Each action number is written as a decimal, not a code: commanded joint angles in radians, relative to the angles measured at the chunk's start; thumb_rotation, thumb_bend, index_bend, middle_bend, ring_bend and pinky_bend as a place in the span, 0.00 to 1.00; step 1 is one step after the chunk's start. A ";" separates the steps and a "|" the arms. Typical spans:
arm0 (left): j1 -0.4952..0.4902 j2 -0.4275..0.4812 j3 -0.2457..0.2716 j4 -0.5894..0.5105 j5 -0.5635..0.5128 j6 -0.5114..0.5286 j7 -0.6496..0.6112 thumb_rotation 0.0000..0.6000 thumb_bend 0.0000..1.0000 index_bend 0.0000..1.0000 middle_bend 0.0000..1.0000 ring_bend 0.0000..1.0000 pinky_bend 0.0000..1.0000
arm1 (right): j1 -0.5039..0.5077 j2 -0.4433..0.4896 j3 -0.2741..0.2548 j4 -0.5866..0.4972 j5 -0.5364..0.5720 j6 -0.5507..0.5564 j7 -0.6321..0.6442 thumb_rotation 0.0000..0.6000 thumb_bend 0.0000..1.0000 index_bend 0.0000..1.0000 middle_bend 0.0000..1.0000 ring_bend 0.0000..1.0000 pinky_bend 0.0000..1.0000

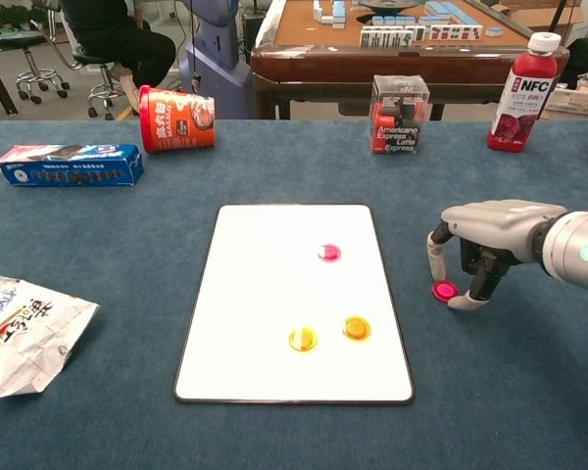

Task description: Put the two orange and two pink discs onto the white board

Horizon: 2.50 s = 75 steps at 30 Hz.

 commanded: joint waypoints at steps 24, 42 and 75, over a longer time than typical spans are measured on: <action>-0.008 0.002 -0.006 -0.006 0.003 -0.004 0.007 1.00 0.31 0.39 0.62 0.56 0.75 | 0.066 0.062 0.123 -0.071 0.002 0.011 -0.009 1.00 0.23 0.52 1.00 1.00 1.00; -0.010 0.003 -0.015 0.003 -0.005 -0.002 -0.007 1.00 0.31 0.39 0.62 0.56 0.75 | 0.293 -0.058 0.242 -0.032 0.182 -0.012 -0.126 1.00 0.23 0.52 1.00 1.00 1.00; 0.010 0.005 -0.002 0.031 -0.014 -0.002 -0.044 1.00 0.31 0.39 0.62 0.56 0.75 | 0.427 -0.243 0.211 0.229 0.343 -0.120 -0.112 1.00 0.23 0.52 1.00 1.00 1.00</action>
